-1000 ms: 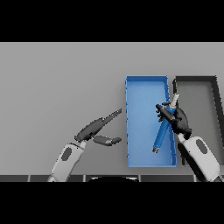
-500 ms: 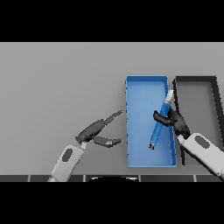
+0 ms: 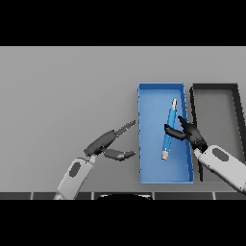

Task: Pick up the blue pipe and place it into the blue bin.

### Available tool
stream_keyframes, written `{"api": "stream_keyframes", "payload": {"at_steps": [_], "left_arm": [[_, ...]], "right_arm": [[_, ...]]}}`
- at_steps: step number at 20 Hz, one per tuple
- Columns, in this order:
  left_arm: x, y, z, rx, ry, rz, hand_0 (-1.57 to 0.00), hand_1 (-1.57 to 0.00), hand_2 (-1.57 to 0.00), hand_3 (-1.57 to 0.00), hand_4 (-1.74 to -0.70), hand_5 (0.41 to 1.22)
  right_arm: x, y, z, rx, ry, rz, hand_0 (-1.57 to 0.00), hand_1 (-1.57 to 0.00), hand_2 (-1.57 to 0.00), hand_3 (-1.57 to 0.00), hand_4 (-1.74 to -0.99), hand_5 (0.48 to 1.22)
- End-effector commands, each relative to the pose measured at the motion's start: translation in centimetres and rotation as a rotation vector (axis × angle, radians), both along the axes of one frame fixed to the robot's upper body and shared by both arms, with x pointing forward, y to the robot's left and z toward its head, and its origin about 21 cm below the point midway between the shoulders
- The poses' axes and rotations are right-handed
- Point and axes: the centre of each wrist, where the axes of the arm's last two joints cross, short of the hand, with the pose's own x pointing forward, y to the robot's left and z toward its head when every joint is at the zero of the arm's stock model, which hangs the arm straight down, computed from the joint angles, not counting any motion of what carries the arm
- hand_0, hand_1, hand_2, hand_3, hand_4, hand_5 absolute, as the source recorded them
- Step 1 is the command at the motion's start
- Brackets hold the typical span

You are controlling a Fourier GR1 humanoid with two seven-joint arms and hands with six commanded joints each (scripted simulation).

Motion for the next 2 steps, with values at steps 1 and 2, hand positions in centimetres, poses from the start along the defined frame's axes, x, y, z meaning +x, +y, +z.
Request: {"api": "stream_keyframes", "payload": {"at_steps": [1,2], "left_arm": [[-0.07,0.01,-0.2,-0.001,-0.002,-0.003,0.0,0.0,0.0,0.0,-0.93,0.496],[-0.04,-0.14,-0.37,0.004,-0.001,-0.004,0.0,0.0,0.0,0.0,-0.93,0.495]], "right_arm": [[0.07,0.01,-0.1,0.0,-0.003,0.003,-0.02,-0.02,-0.02,0.0,-1.084,0.711],[0.03,0.17,0.19,0.008,-0.008,0.011,-0.02,-0.02,-0.02,0.0,-1.084,0.714]]}}
